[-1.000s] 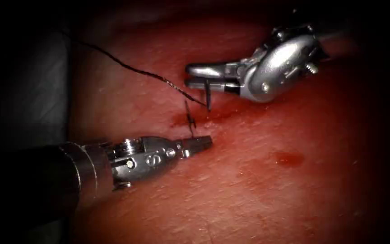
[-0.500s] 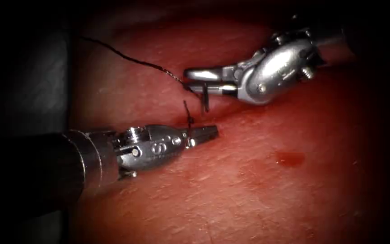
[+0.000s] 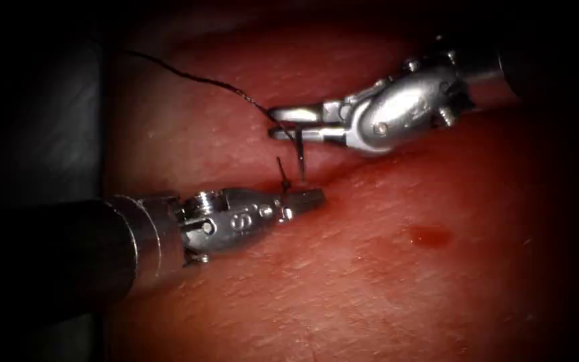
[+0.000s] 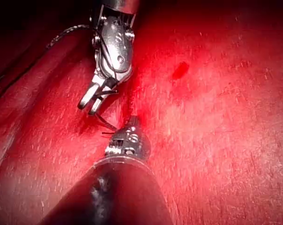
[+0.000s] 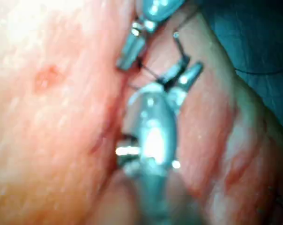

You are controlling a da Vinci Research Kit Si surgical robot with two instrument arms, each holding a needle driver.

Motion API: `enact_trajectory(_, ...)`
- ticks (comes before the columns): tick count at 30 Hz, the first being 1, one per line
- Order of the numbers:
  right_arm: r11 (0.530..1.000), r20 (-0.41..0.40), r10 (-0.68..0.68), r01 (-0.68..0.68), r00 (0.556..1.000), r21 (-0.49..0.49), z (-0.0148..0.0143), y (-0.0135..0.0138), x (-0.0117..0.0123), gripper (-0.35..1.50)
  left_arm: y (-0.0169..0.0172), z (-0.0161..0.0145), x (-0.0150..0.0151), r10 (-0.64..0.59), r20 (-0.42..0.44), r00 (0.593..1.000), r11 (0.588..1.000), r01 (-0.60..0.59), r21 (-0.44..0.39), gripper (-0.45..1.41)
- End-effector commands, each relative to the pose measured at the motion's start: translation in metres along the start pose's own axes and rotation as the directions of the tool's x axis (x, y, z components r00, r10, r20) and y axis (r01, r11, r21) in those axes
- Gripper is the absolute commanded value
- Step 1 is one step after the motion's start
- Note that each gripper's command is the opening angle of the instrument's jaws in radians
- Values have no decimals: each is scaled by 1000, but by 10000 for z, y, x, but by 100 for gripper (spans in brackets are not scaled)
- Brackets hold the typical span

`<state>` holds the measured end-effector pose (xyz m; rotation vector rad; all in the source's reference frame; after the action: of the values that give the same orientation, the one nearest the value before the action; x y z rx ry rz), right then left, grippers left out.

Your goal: Wound Closure

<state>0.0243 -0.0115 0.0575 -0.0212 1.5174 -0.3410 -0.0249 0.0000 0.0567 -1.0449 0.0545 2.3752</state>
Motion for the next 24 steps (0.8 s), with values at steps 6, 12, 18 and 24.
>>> enact_trajectory(6,991,27,132,-133,991,30,7,-14,-12,-35,5,7,-3,1,6,1000,1000,-1,-5,-45)
enact_trajectory(12,984,39,172,-173,984,45,10,-20,-16,-35,6,6,-4,3,11,1000,1000,-3,-8,-45)
enact_trajectory(18,983,58,165,-169,985,73,12,-26,-16,-35,9,4,-3,9,14,1000,1000,-9,-8,-45)
enact_trajectory(24,983,58,155,-160,986,94,10,-38,-13,-35,10,3,-2,14,14,1000,1000,-14,-8,-45)
